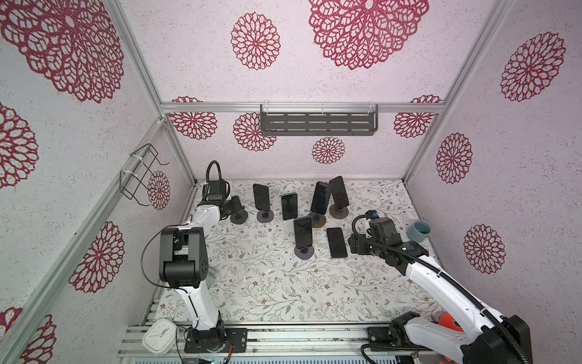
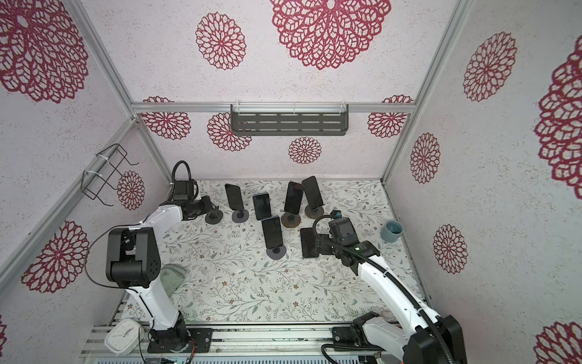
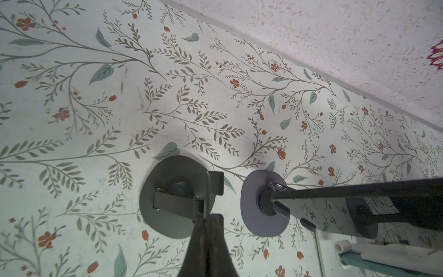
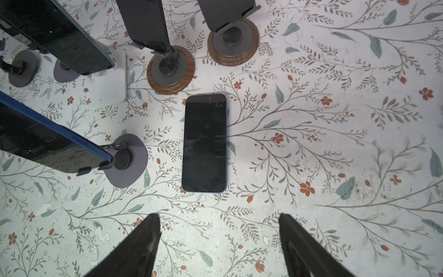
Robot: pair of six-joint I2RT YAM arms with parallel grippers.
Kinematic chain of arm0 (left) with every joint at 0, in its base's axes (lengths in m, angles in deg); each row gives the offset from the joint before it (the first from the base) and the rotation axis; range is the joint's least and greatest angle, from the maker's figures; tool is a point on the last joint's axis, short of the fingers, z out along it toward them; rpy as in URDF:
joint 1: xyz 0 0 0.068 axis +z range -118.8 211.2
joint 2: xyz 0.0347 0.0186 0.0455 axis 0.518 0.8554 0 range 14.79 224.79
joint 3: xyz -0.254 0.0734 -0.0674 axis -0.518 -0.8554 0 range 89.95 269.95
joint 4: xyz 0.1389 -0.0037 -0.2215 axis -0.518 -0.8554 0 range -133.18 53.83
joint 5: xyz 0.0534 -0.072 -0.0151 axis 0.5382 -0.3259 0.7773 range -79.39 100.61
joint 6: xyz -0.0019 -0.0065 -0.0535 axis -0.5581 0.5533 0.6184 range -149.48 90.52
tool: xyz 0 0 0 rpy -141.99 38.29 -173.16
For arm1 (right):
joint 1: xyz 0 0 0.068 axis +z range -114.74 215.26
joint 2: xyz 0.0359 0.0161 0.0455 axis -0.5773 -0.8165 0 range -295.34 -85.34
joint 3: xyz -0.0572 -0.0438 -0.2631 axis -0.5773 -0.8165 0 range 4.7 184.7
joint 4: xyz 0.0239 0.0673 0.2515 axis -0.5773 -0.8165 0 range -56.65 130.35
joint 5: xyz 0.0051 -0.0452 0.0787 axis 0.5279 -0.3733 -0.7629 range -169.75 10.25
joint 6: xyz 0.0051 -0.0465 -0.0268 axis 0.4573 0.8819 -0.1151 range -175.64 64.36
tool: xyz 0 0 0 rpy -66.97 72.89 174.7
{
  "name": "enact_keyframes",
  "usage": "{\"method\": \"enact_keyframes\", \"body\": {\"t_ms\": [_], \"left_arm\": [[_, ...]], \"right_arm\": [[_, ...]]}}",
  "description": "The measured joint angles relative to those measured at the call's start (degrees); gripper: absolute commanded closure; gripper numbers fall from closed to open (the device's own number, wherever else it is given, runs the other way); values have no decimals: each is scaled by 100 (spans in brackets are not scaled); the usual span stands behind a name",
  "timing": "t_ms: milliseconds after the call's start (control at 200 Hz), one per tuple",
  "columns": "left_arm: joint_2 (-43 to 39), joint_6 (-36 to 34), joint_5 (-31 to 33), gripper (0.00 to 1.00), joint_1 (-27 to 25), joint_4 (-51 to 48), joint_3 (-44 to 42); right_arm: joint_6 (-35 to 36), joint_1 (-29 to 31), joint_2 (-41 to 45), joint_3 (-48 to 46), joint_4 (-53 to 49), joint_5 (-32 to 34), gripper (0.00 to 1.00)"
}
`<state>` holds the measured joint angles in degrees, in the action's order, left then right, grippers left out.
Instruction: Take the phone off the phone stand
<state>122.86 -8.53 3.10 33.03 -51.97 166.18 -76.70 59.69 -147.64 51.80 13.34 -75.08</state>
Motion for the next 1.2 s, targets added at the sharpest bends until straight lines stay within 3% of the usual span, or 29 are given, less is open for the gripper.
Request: {"method": "enact_keyframes", "body": {"t_ms": [155,400,505,615,716,816,881,976,1086,1196], "left_arm": [[59,4,-50,69,2,-17,48],[-52,-142,9,25,15,-203,46],[-455,-278,50,13,17,-411,39],[-1228,-413,260,12,7,-710,37],[-2153,-553,671,21,-120,-992,2],[-3126,-706,901,26,-654,-1145,-127],[-3591,-752,612,28,-1217,-1093,-284],[-3827,-743,-345,28,-1801,-785,-713],[-3560,-662,-1266,22,-1919,-409,-1180],[-3064,-562,-1648,17,-1967,-192,-1506]], "right_arm": [[7,0,0,0,-48,31,18],[66,0,-4,4,-175,94,18],[149,0,-61,63,-234,101,18],[280,-20,-162,184,-297,109,17],[415,-85,-225,273,-345,55,17],[516,-127,-269,304,-328,-164,17],[568,-131,-313,304,-293,-398,17],[647,-131,-376,293,-157,-780,19],[704,-131,-380,278,-42,-1207,21],[662,-4,-374,181,260,-1440,24]]}}
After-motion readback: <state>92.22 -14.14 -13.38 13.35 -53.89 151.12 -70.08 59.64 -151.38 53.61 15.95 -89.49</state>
